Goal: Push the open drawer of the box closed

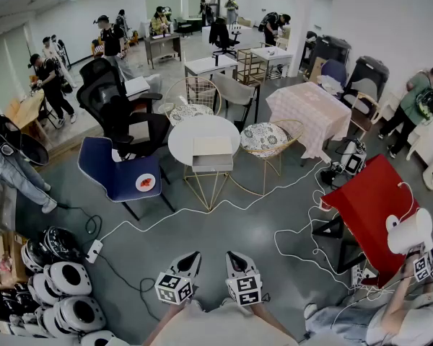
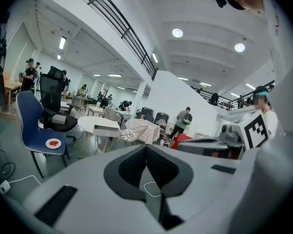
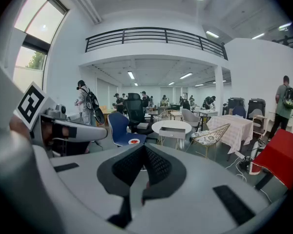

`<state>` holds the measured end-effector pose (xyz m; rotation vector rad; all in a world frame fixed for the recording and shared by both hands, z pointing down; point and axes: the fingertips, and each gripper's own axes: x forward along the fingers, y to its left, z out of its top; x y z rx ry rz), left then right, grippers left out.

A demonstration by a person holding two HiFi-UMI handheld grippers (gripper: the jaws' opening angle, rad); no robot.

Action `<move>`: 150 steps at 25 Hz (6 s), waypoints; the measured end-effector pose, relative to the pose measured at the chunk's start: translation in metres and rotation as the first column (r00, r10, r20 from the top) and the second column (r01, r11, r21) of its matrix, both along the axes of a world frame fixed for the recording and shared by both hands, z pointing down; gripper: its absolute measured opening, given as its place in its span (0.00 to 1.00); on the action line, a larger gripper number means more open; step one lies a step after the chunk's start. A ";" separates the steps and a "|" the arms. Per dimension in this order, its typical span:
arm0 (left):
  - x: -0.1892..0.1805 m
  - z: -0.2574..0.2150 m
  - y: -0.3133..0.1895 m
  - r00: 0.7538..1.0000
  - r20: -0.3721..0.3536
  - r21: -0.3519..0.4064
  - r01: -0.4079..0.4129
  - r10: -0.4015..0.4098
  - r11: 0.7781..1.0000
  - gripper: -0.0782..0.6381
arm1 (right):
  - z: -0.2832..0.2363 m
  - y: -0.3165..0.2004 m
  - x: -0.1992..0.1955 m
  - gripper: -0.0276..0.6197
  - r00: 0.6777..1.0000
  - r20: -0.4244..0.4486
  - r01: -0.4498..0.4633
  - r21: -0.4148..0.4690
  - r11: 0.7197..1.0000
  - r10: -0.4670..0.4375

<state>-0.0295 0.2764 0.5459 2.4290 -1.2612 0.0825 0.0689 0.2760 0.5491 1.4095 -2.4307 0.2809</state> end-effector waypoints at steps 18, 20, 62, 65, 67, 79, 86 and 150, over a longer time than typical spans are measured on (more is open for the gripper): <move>0.001 0.002 -0.002 1.000 0.005 -0.003 0.012 -0.012 1.000 0.13 | 0.000 -0.001 -0.003 0.07 0.999 0.025 0.032 -0.008 0.999 -0.032; 0.003 0.003 -0.003 1.000 0.006 -0.006 0.016 -0.016 1.000 0.13 | 0.001 -0.002 0.000 0.07 0.999 0.023 0.034 -0.012 0.999 -0.033; 0.048 0.036 -0.100 1.000 0.009 -0.029 0.028 -0.028 0.999 0.13 | 0.036 -0.101 0.055 0.07 0.999 -0.022 0.023 -0.044 0.999 -0.024; 0.040 0.038 -0.123 1.000 0.006 -0.028 0.019 -0.019 0.999 0.13 | 0.040 -0.121 0.046 0.07 1.000 -0.024 0.013 -0.054 0.998 -0.015; 0.033 0.040 -0.138 1.000 0.005 -0.030 0.014 -0.014 0.999 0.13 | 0.045 -0.134 0.036 0.07 0.999 -0.027 0.018 -0.062 0.998 -0.020; -0.015 0.058 -0.258 0.999 -0.019 -0.065 -0.029 0.028 0.997 0.13 | 0.061 -0.242 -0.012 0.07 0.998 -0.067 -0.008 -0.104 0.995 0.001; -0.040 0.062 -0.331 0.998 -0.033 -0.090 -0.062 0.059 0.994 0.13 | 0.062 -0.315 -0.044 0.07 0.996 -0.085 -0.018 -0.130 0.991 0.006; -0.025 0.145 -0.410 1.000 -0.007 -0.350 -0.028 0.028 0.936 0.13 | 0.165 -0.388 -0.043 0.24 0.992 0.039 0.123 -0.456 0.881 -0.118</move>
